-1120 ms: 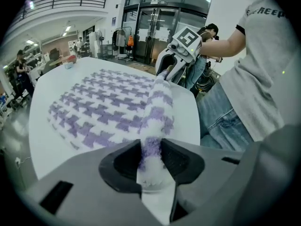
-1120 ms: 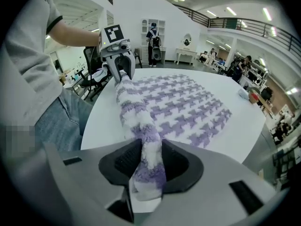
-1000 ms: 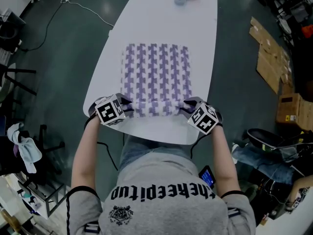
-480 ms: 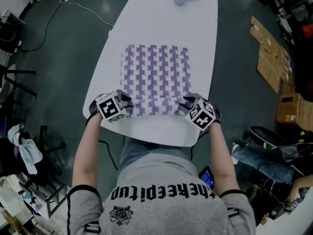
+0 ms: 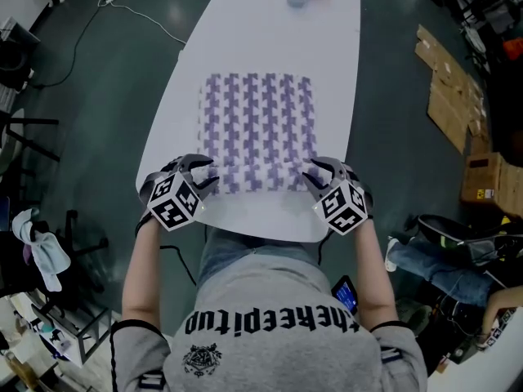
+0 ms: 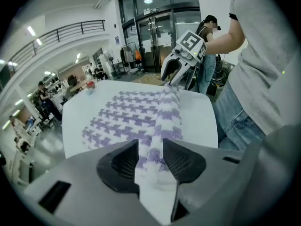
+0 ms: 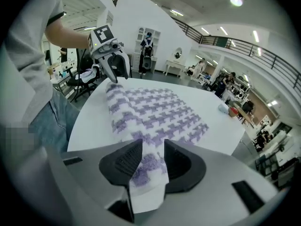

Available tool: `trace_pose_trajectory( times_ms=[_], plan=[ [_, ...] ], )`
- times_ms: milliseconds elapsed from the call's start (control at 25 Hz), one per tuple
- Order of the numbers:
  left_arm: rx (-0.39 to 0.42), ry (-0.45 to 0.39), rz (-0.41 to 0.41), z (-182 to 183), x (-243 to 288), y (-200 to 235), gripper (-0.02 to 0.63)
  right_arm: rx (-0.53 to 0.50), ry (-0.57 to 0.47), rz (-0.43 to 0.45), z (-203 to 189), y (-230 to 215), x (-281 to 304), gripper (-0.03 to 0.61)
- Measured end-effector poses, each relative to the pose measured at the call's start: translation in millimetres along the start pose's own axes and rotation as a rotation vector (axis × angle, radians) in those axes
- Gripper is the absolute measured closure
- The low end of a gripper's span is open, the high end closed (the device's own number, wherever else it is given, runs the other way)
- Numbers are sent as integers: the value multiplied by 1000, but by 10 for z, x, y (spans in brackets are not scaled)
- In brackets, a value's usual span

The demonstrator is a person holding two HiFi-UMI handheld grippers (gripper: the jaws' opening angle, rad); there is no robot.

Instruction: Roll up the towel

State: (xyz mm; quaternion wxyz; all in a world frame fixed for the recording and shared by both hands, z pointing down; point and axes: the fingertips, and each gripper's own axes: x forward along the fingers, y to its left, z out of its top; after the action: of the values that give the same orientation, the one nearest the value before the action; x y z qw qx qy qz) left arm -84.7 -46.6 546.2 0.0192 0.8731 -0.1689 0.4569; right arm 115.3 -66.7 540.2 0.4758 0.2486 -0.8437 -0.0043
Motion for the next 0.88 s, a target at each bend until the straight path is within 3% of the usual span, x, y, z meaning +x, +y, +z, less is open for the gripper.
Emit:
trace_pose_trajectory(
  times_ms=[120,280,520,640,680,720,760,880],
  plan=[
    [65,13,52,57,-57,-206,459,-77,-9,0,45,190,-55,448],
    [122,103,59,-119,157,-516,400,-212,47,38,-30,471,152,368],
    [175,224,107,-323,428,-454,371,-292,151,71,-238,435,446,316],
    [226,255,141,-334,439,-444,395,-323,182,64,-360,488,450,319],
    [239,260,151,-335,424,-447,437,-340,185,50,-372,503,431,339],
    [247,261,156,-337,402,-460,471,-353,182,32,-370,512,400,411],
    [250,258,156,-339,378,-482,487,-357,175,19,-362,523,362,440],
    [224,234,120,-349,336,-593,509,-329,162,50,-390,622,289,476]
  ],
)
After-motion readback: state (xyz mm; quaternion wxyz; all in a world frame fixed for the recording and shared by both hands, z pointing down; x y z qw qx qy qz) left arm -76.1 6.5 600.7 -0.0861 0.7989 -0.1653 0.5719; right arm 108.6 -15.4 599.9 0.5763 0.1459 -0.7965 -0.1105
